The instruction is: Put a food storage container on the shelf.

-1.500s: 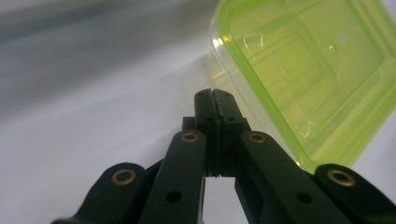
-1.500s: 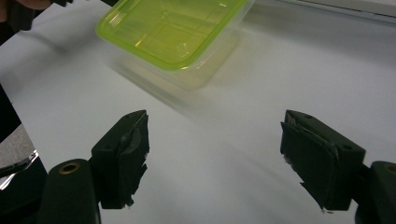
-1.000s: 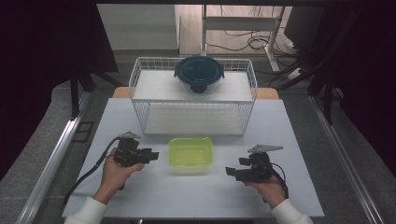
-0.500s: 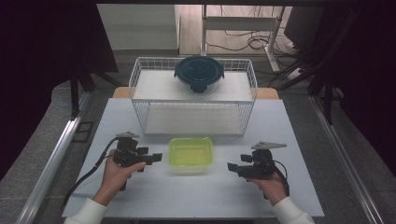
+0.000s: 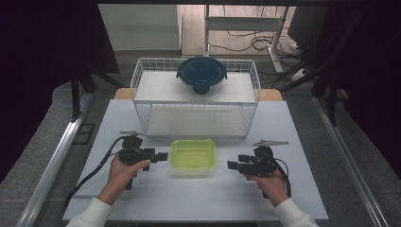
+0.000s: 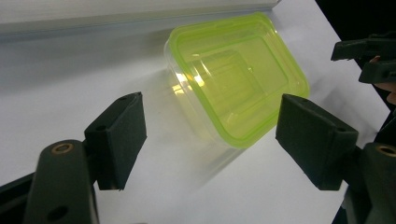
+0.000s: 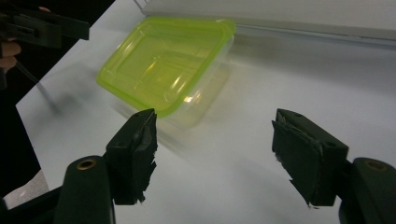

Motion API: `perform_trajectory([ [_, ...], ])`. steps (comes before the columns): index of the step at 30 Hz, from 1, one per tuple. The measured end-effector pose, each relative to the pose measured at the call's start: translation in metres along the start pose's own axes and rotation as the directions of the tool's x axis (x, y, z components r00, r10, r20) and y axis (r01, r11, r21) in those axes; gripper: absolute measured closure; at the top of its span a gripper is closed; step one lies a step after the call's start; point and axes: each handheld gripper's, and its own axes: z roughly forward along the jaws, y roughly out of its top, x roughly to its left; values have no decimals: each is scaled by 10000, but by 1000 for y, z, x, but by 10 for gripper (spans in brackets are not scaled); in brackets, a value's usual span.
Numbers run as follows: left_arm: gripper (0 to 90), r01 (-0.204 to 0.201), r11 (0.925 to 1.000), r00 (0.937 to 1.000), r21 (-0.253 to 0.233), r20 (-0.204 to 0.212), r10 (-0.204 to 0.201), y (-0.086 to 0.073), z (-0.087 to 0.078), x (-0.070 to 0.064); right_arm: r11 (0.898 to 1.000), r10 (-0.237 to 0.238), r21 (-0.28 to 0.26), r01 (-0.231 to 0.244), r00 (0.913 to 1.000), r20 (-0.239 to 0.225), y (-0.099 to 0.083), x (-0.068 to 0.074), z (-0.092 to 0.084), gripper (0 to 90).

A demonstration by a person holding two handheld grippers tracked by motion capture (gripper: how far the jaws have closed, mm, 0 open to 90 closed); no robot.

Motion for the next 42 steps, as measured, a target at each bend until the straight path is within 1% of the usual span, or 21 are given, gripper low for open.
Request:
perform_trajectory([
  [2, 251, 67, 10000, 10000, -7, 45, -67, 1, 2, 0, 10000, -55, 9, 55, 10000, -41, 4, 2, 4, 314],
  [3, 255, 98, 10000, 9999, -12, 133, -98, 2, 5, 1, 9999, -4, 136, 5, 9999, -102, 9, 3, 9, 314],
  [4, 260, 98, 10000, 9999, -12, 133, -98, 2, 5, 1, 9999, -4, 136, 5, 9999, -102, 9, 3, 9, 314],
  [5, 262, 210, 9998, 9994, -29, 262, -209, 4, 8, 3, 9998, 69, 206, -66, 9999, -116, 13, 5, 15, 317],
  [6, 264, 210, 9998, 9994, -29, 262, -209, 4, 8, 3, 9998, 69, 206, -66, 9999, -116, 13, 5, 15, 317],
  [8, 269, 301, 9995, 9994, -27, 200, -300, 6, 12, 4, 9992, 247, 333, -240, 9995, -208, 20, 5, 24, 334],
  [9, 271, 452, 9990, 9985, 1, 295, -452, 8, 15, 7, 9988, 317, 371, -308, 9993, -219, 23, 5, 27, 339],
  [11, 271, 507, 9987, 9981, 33, 339, -508, 10, 16, 8, 9986, 389, 380, -379, 9990, -241, 25, 5, 30, 350],
  [14, 278, 745, 9972, 9962, -46, 460, -743, 15, 19, 11, 9972, 660, 376, -649, 9974, -304, 29, 2, 37, 374],
  [15, 280, 845, 9964, 9948, 25, 563, -845, 17, 21, 11, 9948, 965, 371, -950, 9945, -414, 31, -2, 39, 385],
  [16, 281, 833, 9965, 9948, 57, 587, -835, 18, 23, 12, 9927, 1146, 422, -1128, 9925, -428, 31, -3, 40, 392],
  [18, 284, 810, 9966, 9947, 110, 620, -816, 18, 26, 12, 9917, 1235, 403, -1218, 9914, -435, 32, -5, 40, 396],
  [19, 285, 891, 9958, 9936, 211, 680, -904, 17, 30, 13, 9899, 1380, 386, -1363, 9893, -464, 33, -7, 42, 410],
  [20, 289, 891, 9958, 9936, 211, 680, -904, 17, 30, 13, 9899, 1380, 386, -1363, 9893, -464, 33, -7, 42, 410],
  [21, 296, 896, 9954, 9933, 328, 706, -917, 16, 32, 14, 9898, 1376, 441, -1355, 9893, -493, 34, -7, 45, 421],
  [26, 315, 921, 9951, 9917, 352, 871, -948, 15, 35, 14, 9877, 1452, 651, -1418, 9882, -496, 35, -6, 53, 435],
  [32, 355, 770, 9958, 9930, 497, 863, -811, 12, 39, 16, 9826, 1707, 847, -1652, 9834, -616, 34, -9, 64, 469],
  [35, 369, 873, 9944, 9915, 603, 913, -926, 10, 42, 17, 9782, 1908, 962, -1839, 9792, -690, 33, -11, 70, 495],
  [38, 391, 1064, 9922, 9886, 653, 999, -1126, 8, 45, 20, 9769, 1953, 1022, -1875, 9780, -730, 32, -12, 73, 504],
  [39, 416, 1172, 9905, 9860, 717, 1105, -1246, 7, 47, 21, 9749, 2021, 1105, -1933, 9765, -744, 31, -12, 75, 514],
  [42, 475, 1250, 9892, 9841, 772, 1174, -1335, 7, 49, 22, 9729, 2098, 1164, -1998, 9744, -809, 31, -12, 77, 536],
])
